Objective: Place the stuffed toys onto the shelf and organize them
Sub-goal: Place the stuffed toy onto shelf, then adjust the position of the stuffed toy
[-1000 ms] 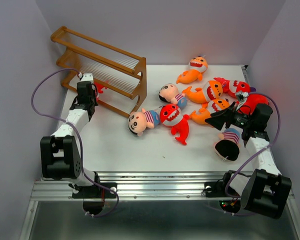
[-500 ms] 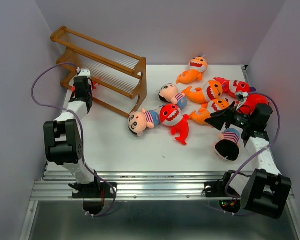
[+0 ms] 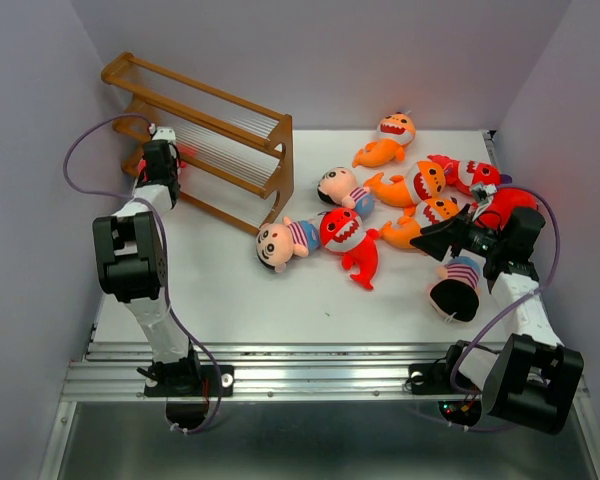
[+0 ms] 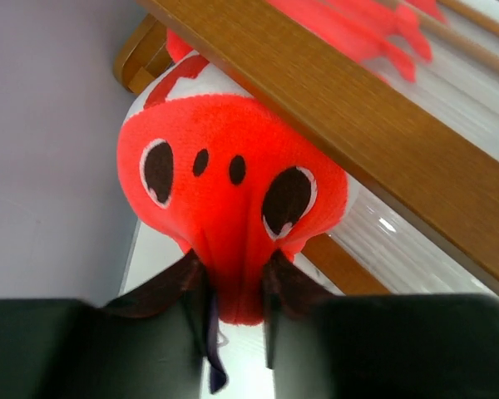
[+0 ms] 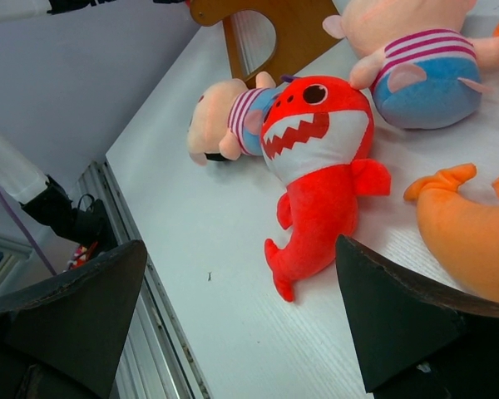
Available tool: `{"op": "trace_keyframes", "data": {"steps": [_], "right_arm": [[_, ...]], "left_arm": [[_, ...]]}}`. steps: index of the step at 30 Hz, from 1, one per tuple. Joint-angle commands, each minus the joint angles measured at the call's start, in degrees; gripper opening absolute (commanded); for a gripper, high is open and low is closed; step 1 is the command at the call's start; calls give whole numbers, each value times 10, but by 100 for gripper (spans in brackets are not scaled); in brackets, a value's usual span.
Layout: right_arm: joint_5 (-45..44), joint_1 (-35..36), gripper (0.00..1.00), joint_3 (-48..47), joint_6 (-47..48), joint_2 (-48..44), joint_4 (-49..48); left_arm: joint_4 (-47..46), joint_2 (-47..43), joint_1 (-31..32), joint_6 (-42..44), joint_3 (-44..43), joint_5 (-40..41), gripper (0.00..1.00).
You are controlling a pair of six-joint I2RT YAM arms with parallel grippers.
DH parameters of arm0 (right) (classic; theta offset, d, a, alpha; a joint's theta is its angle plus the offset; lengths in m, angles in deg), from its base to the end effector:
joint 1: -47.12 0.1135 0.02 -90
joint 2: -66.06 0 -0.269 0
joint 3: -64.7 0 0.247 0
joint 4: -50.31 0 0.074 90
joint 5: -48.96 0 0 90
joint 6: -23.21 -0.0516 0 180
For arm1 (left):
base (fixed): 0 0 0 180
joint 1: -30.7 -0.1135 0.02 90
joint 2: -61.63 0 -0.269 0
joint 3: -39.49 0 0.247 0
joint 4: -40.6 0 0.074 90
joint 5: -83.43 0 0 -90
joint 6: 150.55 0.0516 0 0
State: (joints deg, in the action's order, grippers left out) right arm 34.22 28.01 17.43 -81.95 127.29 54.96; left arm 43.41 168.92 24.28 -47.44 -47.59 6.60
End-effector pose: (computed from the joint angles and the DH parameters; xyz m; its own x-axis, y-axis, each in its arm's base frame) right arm 0.2174 -0.0225 0.2619 -0.4957 0.2422 -0.8340 -0.6766 0.4943 0.5457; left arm 0.4420 0.0616 0.2364 -0.4504 0.1716 -0.8762 -0.2208 0.9295 0.2955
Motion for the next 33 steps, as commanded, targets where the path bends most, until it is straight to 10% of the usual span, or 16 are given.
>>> {"op": "trace_keyframes", "data": {"steps": [1,10,33], "right_arm": [[16,-4,100,-9,8,0,-18],[19,-4,100,-11,9,2,-18],[23,-4,100,-11,7,-11,-19]], "left_arm": [[-27,-1,-15,-4,-41,-14,39],[-31,-25,-18,-19,-27,-3,92],[29,-48,-27,-84,-13,5,76]]}}
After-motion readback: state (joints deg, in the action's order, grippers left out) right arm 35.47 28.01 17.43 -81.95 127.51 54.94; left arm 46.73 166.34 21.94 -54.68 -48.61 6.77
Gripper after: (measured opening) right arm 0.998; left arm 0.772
